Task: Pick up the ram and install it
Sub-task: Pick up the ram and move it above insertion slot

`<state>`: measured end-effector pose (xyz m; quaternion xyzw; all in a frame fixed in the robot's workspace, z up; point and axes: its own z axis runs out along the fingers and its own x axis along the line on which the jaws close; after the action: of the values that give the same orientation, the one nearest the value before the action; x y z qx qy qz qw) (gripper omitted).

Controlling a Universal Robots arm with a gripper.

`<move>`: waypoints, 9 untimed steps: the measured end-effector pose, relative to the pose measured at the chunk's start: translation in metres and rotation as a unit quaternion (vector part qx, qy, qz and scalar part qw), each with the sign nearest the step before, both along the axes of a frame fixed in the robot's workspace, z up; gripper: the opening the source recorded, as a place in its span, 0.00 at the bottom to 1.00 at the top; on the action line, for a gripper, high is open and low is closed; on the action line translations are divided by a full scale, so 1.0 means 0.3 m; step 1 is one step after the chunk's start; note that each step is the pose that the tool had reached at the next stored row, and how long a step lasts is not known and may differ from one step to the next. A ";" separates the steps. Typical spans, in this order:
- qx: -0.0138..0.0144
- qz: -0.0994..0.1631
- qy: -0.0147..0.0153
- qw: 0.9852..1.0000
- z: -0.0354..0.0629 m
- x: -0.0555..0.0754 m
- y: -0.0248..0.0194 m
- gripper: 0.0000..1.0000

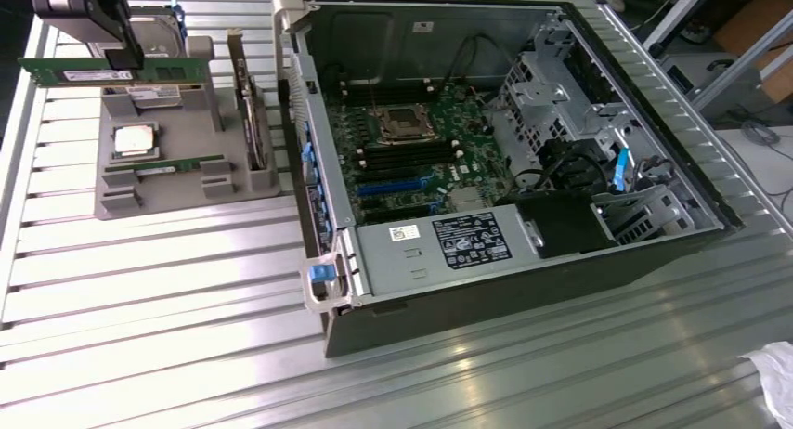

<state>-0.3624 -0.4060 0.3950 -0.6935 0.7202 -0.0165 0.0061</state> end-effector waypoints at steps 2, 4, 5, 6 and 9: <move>0.000 0.000 0.000 1.000 0.000 0.012 0.000 0.12; 0.000 0.000 0.000 1.000 0.000 0.018 0.000 0.12; 0.000 0.000 0.000 1.000 0.000 0.023 0.000 0.12; 0.000 0.000 0.000 1.000 0.000 0.026 0.000 0.12; 0.000 0.000 0.000 1.000 0.000 0.039 0.000 0.12</move>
<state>-0.3507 -0.4060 0.3950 -0.6935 0.7203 -0.0165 0.0061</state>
